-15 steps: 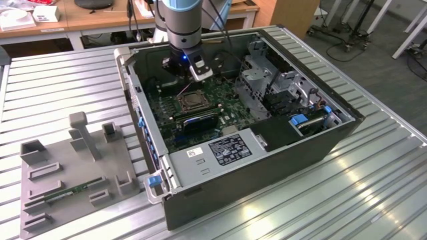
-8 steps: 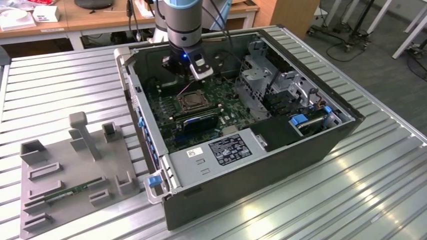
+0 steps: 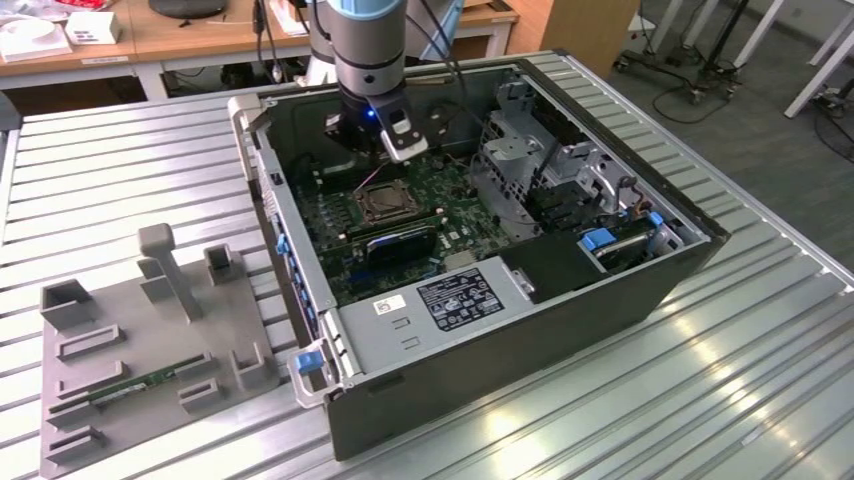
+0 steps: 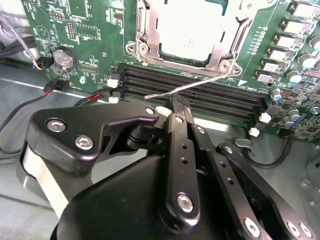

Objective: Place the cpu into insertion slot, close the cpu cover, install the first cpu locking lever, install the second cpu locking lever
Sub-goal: 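Install the first cpu locking lever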

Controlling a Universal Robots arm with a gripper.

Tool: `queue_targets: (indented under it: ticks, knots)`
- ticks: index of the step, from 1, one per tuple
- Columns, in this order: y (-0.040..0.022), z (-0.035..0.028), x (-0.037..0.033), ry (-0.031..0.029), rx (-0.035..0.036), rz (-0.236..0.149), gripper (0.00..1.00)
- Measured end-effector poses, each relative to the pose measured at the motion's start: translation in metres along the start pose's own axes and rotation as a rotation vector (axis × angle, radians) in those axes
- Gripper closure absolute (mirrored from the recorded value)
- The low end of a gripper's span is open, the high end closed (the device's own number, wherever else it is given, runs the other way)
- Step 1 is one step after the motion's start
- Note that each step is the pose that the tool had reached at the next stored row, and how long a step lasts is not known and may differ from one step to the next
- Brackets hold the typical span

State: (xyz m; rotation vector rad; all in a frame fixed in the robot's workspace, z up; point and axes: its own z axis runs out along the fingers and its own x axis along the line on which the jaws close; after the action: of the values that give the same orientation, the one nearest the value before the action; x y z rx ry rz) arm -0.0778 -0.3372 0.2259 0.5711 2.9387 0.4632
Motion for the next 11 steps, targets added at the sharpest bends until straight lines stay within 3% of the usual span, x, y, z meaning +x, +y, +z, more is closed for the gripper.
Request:
queue_targets:
  ticks: [5,11]
  knots:
    - [-0.0015,0.0006,0.0002,0.0030,-0.0131,-0.003,0.89]
    - [-0.0031,0.0027,0.0006,0.0035,-0.0182,-0.009,0.89]
